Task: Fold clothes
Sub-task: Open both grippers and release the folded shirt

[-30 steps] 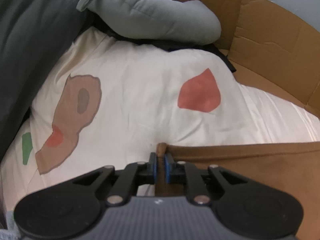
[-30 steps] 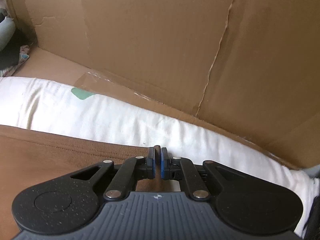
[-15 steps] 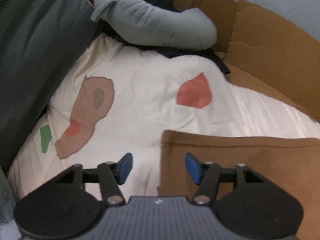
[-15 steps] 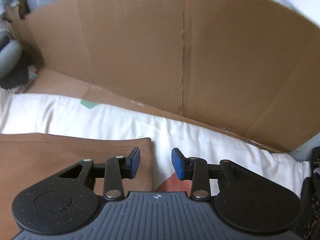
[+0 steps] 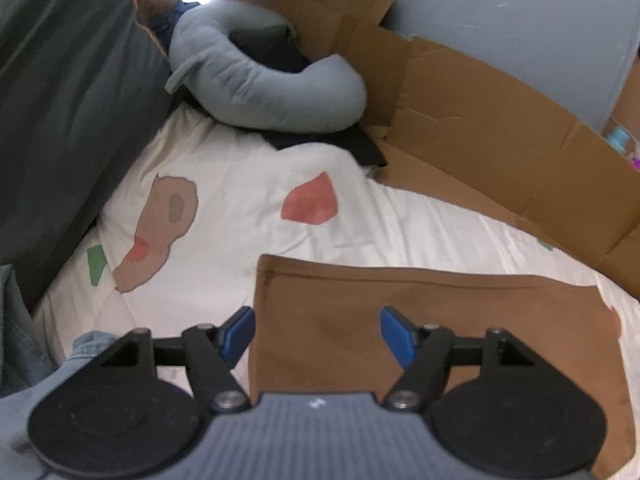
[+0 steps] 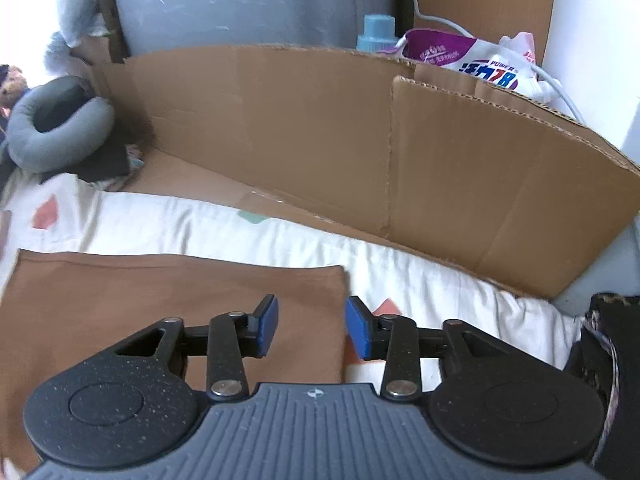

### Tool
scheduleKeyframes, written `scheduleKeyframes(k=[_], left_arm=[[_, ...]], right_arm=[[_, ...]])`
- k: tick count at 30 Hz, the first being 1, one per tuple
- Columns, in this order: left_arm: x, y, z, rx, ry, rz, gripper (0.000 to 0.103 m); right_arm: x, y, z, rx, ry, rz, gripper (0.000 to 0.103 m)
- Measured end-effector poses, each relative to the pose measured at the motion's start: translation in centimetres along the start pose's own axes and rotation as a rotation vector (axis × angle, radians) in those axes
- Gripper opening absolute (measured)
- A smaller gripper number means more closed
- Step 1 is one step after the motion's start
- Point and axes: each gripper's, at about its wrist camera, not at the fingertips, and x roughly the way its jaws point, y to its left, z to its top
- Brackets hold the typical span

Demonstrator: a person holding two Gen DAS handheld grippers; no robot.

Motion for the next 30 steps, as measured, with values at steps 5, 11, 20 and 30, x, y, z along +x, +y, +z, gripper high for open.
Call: scheduleKeyframes(k=[5, 11, 20, 30], left_arm=[[-1.9, -0.6, -0.9, -0.040, 0.004, -0.012, 0.075], [-2.7, -2.1, -3.2, -0.020, 0.011, -0.048, 0.076], [-1.6, -3.2, -8.2, 0.046, 0.035, -0.089, 0.076], [0.9, -3.5, -13.3, 0.104, 0.125, -0.106, 0.075]], right_arm=[[-2.6, 1.2, -0.9, -0.023, -0.013, 0.029, 0.047], [-4.1, 1.8, -1.7, -0.025, -0.037, 0.070, 0.047], [-1.7, 2.5, -5.6, -0.068, 0.012, 0.122, 0.047], [0.7, 3.2, -10.3, -0.118, 0.100, 0.137, 0.047]])
